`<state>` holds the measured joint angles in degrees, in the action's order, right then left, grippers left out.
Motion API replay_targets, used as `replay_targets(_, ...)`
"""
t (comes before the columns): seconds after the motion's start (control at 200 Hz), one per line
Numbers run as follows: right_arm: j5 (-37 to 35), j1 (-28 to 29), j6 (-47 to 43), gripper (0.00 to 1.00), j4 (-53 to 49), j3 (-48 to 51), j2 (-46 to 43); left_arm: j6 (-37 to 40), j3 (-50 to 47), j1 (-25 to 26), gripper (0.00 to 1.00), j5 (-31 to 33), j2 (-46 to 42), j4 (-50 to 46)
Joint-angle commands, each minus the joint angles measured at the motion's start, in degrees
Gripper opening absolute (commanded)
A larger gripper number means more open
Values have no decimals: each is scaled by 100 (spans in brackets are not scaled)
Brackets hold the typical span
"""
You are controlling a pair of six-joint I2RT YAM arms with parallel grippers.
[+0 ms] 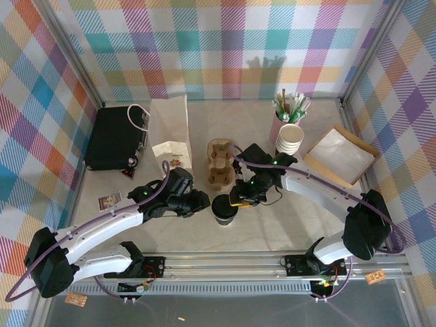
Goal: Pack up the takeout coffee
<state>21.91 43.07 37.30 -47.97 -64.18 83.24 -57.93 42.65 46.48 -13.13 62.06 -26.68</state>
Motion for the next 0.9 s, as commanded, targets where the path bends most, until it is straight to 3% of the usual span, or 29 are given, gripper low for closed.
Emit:
replay_targets(0.0,172,-13,66,31,33,-156,100,-108,-111,67,28,-184,21,218)
replay_targets(0.615,253,-9,32,33,-149,-323,332,-233,-379,63,27,-584,384,882)
replay_targets(0.895,161,26,33,34,-278,-372,407,-217,-536,64,30,-551,105,905)
